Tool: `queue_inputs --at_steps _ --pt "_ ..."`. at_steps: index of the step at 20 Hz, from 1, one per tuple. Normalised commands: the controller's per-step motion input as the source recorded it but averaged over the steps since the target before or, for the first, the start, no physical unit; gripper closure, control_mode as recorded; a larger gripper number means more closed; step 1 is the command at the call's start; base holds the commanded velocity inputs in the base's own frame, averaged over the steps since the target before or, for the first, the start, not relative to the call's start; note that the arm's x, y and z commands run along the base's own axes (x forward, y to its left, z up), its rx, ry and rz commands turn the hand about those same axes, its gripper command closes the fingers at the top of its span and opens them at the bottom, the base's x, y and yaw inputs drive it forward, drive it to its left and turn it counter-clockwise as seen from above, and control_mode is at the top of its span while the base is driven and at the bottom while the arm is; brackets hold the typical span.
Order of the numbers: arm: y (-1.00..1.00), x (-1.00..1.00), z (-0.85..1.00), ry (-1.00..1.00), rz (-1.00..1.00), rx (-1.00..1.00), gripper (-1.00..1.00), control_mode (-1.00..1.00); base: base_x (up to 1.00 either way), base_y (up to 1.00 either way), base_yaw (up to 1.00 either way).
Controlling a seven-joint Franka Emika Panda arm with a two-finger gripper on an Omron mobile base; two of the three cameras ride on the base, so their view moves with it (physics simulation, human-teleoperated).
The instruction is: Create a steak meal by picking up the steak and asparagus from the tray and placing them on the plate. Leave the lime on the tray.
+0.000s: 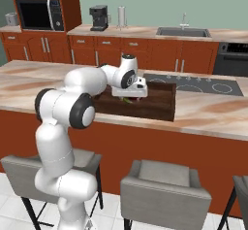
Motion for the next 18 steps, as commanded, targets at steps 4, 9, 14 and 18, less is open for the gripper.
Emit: queue_inputs --at_steps 4,9,14,18 --pt "0.00 0.15 -0.48 0.00 0.00 0.00 -1.00 -1.00 0.00 0.00 0.00" --pt "0.02 0.11 -0.30 -0.02 0.00 0.00 1.00 -1.00 0.00 0.00 0.00" --pt "0.12 0.00 -0.22 -0.04 0.07 0.00 1.00 -1.00 0.00 0.00 0.00" --pt "0.20 -0.04 -0.07 0.00 0.25 0.00 1.00 -1.00 0.00 0.00 0.00"
